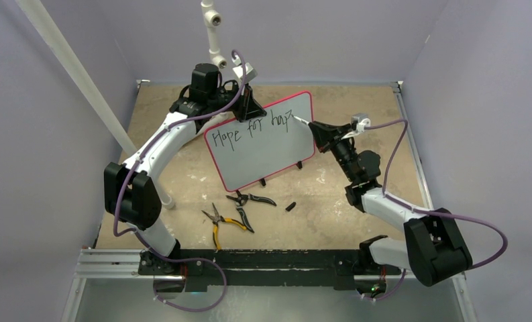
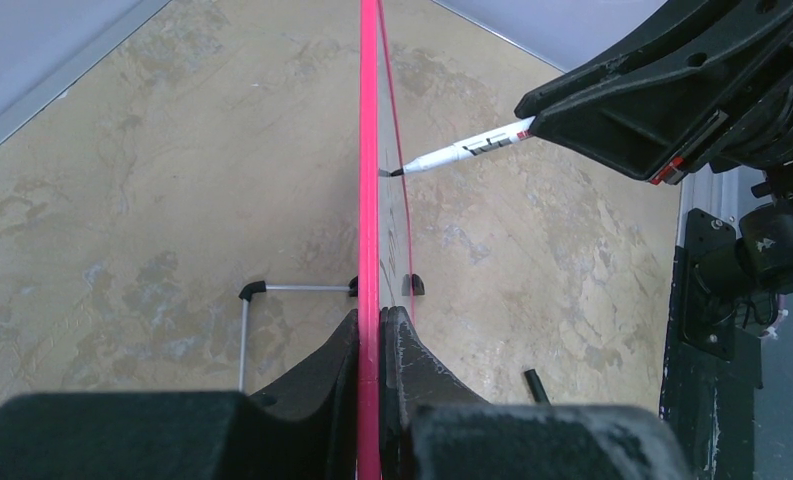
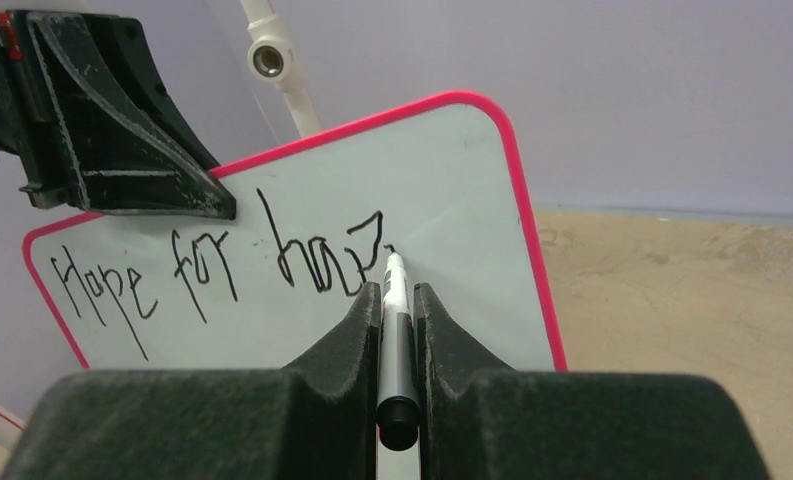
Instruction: Write a sentence on the whiteboard
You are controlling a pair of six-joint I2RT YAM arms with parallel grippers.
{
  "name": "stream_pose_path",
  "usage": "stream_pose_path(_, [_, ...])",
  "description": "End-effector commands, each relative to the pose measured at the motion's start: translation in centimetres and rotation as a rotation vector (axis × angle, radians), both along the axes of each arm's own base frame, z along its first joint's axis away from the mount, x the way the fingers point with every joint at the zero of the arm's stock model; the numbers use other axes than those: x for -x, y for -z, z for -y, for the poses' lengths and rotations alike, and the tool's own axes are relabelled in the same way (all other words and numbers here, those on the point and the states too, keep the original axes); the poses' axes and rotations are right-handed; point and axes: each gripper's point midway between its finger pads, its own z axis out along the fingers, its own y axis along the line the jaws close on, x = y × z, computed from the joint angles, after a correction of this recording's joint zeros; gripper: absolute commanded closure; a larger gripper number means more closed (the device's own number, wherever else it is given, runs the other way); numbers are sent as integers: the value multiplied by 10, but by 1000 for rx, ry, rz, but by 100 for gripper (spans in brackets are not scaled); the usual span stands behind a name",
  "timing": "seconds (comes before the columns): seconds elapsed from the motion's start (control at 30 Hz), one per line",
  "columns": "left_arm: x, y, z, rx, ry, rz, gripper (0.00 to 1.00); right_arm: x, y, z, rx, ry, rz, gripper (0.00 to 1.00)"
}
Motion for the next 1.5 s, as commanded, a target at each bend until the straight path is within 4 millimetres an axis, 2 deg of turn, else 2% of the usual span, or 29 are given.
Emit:
stream_pose_path(0.0, [15, 22, 7, -22, 58, -48, 100, 5, 11, 9, 8, 31, -24, 100])
stream_pose_path(0.17, [16, 22, 7, -21, 59, -49, 100, 7, 31, 9, 22, 25, -77, 100])
stream_pose_path(0.27, [16, 21, 7, -20, 59, -48, 100, 8, 34, 9, 25, 25, -83, 100])
stream_pose_path(0.4, [16, 21, 7, -20, 59, -47, 100, 9, 19, 10, 20, 30, -50, 100])
stream_pose_path(0.63, [16, 20, 7, -19, 61, -46, 100, 6, -17, 9, -1, 31, 30, 100])
stream_pose_path(0.8, [16, 20, 7, -19, 61, -45, 100, 2, -31, 6, -11, 24, 62, 100])
stream_pose_path(1.17, [16, 21, 7, -20, 59, -46, 100, -10, -32, 1, -15, 15, 68, 100])
stream_pose_path(1.47, [16, 22, 7, -21, 58, -46, 100, -11, -27, 17, -41, 103, 40, 100])
